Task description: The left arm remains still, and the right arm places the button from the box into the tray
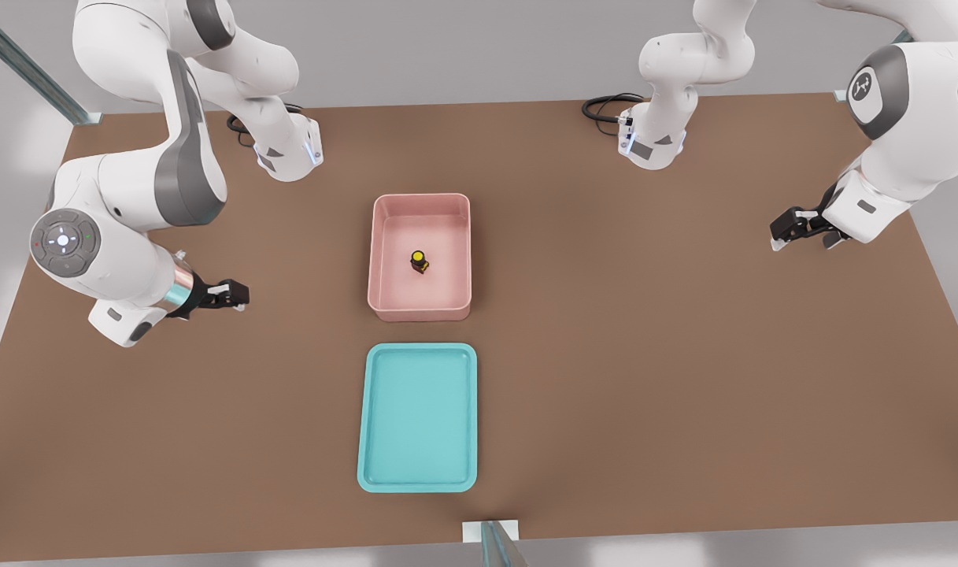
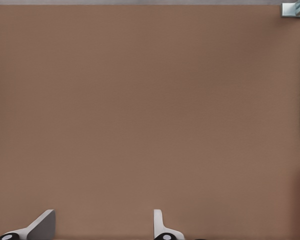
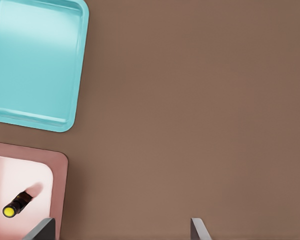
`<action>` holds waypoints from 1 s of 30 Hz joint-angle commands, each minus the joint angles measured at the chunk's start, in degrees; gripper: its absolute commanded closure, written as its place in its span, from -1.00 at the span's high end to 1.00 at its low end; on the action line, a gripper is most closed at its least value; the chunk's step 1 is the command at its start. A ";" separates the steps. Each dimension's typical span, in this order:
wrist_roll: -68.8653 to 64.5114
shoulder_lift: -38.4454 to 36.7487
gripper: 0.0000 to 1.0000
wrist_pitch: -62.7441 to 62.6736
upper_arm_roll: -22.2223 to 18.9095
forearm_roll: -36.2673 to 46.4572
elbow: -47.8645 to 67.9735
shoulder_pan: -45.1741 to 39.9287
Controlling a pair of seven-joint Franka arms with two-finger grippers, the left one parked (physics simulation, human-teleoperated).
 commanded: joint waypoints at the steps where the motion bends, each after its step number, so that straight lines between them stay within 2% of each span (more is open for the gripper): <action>1: 0.25 -0.07 1.00 -0.14 0.00 0.02 0.03 0.01; 2: 0.16 -0.07 1.00 -0.49 1.22 -0.15 0.20 2.37; 4: 0.78 0.37 1.00 -0.58 3.07 -1.12 -0.67 15.56; 5: 0.25 2.39 1.00 -1.36 8.69 -1.12 -0.94 20.92; 6: 0.34 3.70 1.00 -7.08 12.12 -1.12 -1.90 23.03; 7: 0.52 4.32 1.00 -5.15 13.18 -0.94 -3.48 26.63; 9: 0.34 -0.16 1.00 26.22 12.22 2.48 -28.53 30.42; 11: -0.45 -0.16 1.00 42.04 8.53 2.22 -36.88 30.24; 14: 0.25 -0.25 1.00 50.31 6.68 2.31 -43.21 30.50; 18: 0.25 0.37 1.00 51.81 5.27 2.40 -45.24 30.50; 22: -2.12 0.98 1.00 56.55 5.27 2.05 -52.09 30.59; 24: -6.69 1.60 1.00 56.64 5.27 2.13 -52.53 30.94; 30: -6.78 3.97 1.00 57.78 5.27 2.13 -53.76 32.52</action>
